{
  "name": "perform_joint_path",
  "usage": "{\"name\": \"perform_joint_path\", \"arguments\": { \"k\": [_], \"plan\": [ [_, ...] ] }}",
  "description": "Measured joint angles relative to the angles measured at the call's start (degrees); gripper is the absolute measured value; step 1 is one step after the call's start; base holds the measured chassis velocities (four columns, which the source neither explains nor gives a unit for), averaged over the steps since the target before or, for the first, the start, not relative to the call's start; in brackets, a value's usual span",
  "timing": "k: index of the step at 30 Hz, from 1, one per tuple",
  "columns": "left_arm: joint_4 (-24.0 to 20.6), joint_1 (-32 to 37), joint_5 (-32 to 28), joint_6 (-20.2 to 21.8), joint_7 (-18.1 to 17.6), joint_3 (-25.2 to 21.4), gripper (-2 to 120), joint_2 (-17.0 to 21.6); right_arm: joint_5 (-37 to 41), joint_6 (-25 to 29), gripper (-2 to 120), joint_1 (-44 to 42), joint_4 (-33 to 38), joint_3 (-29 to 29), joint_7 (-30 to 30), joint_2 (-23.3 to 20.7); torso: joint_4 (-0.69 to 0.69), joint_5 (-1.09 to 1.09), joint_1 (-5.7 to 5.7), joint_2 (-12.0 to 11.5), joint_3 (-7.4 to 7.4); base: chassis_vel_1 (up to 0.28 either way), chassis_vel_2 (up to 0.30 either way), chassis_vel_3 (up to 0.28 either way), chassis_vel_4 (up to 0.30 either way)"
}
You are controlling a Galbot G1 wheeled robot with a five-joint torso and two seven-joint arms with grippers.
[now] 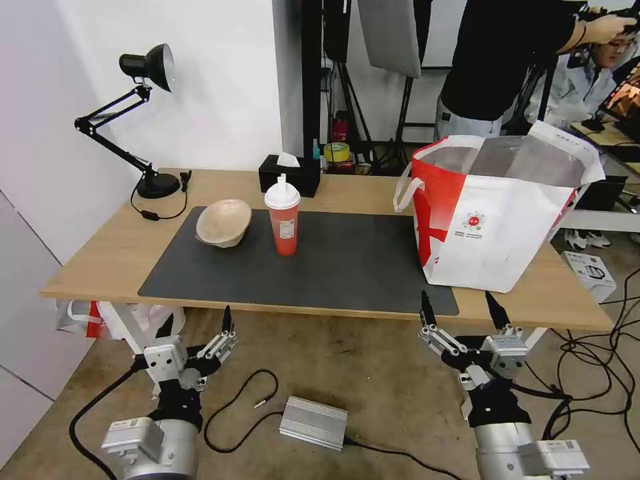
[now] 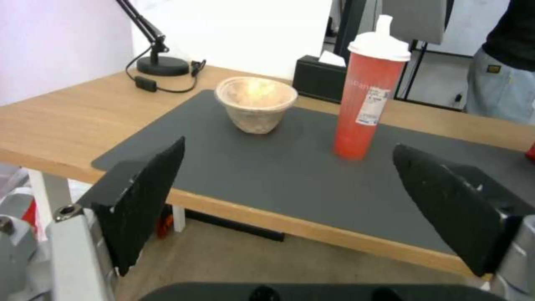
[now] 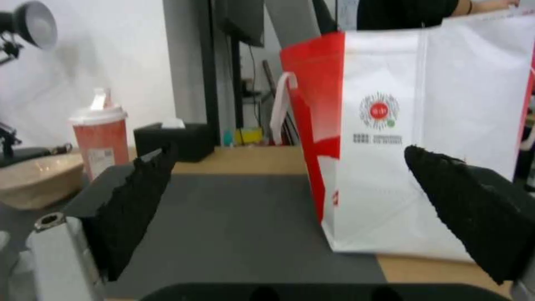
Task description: Pick up the trash from the table and place it into the takeout bag.
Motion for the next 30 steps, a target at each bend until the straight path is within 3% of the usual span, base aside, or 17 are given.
{"name": "perform_joint_path", "arguments": {
  "k": [30],
  "plan": [
    [0.0,0.0,-0.3,-0.8,-0.5,0.4,100,0.0,1.2,-4.0,100,-2.9,-0.1,-1.5,5.2,1.7,0.0,0.0,0.0,0.0,0.0,0.0,0.0,0.0,0.0]
  ]
}}
